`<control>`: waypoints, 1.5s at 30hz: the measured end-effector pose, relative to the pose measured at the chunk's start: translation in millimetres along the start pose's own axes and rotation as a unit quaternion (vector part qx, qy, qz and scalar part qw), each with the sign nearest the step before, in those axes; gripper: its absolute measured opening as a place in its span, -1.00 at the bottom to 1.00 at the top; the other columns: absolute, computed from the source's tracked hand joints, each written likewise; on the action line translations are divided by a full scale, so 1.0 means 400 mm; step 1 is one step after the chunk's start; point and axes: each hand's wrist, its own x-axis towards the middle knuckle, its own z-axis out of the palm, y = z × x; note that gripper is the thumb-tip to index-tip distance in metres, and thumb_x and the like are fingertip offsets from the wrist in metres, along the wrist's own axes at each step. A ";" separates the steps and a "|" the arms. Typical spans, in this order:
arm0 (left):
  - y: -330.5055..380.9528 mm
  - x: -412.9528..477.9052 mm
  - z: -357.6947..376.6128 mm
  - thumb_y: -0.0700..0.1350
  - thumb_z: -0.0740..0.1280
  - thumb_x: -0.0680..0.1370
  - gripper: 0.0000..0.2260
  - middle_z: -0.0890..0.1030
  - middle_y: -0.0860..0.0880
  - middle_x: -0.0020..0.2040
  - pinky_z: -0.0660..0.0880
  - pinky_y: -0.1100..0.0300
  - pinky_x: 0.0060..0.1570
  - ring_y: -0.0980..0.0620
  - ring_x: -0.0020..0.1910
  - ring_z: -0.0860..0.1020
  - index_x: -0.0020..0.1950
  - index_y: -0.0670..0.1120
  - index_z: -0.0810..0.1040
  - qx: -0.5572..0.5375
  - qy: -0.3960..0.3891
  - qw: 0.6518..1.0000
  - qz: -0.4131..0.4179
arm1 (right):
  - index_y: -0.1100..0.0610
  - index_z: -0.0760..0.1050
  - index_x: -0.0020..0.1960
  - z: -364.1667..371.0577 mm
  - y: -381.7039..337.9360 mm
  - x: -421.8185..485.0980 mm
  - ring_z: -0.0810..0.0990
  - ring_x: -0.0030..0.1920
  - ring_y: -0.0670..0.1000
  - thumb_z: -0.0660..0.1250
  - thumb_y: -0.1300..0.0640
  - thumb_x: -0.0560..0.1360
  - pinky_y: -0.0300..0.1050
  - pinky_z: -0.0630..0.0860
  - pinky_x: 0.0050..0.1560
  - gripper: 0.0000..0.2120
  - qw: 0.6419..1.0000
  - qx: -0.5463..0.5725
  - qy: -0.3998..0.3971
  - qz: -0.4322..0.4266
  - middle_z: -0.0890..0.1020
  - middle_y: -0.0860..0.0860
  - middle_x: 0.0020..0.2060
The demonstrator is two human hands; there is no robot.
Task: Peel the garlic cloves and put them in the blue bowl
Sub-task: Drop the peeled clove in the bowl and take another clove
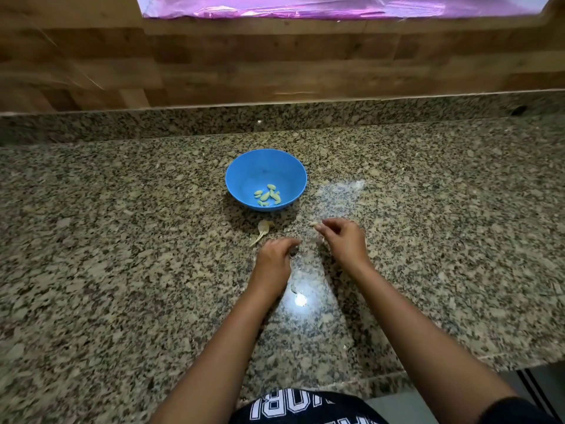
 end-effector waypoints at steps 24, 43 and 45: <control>-0.038 -0.170 -0.038 -0.16 0.16 0.60 -0.62 0.42 -0.10 0.39 0.24 0.27 0.28 -0.04 0.38 0.36 0.43 -0.12 0.34 -0.070 0.074 0.993 -0.051 | 0.27 0.52 0.23 0.047 0.047 -0.199 0.46 0.18 0.18 0.27 0.25 0.51 -0.01 0.38 0.24 -0.70 0.876 -0.281 -0.184 -0.347 0.55 0.18 0.15; -0.025 -0.174 0.058 -0.25 0.13 0.62 -0.59 0.29 -0.09 0.48 -0.04 0.21 0.39 -0.05 0.48 0.20 0.48 -0.13 0.25 0.184 0.021 0.982 0.031 | 0.20 0.61 -0.02 -0.010 0.034 -0.137 0.64 -0.09 0.07 0.31 0.35 0.49 -0.24 0.58 -0.16 -0.86 0.997 0.059 -0.023 0.041 0.64 0.00 -0.12; -0.027 -0.177 0.063 -0.42 0.27 0.51 -0.58 0.48 -0.17 0.32 0.19 0.16 0.33 -0.14 0.33 0.41 0.36 -0.21 0.43 0.155 0.068 0.985 0.030 | 0.20 0.61 -0.03 -0.013 0.034 -0.145 0.63 -0.07 0.06 0.31 0.34 0.49 -0.27 0.57 -0.19 -0.87 0.997 0.053 -0.030 0.040 0.63 -0.02 -0.15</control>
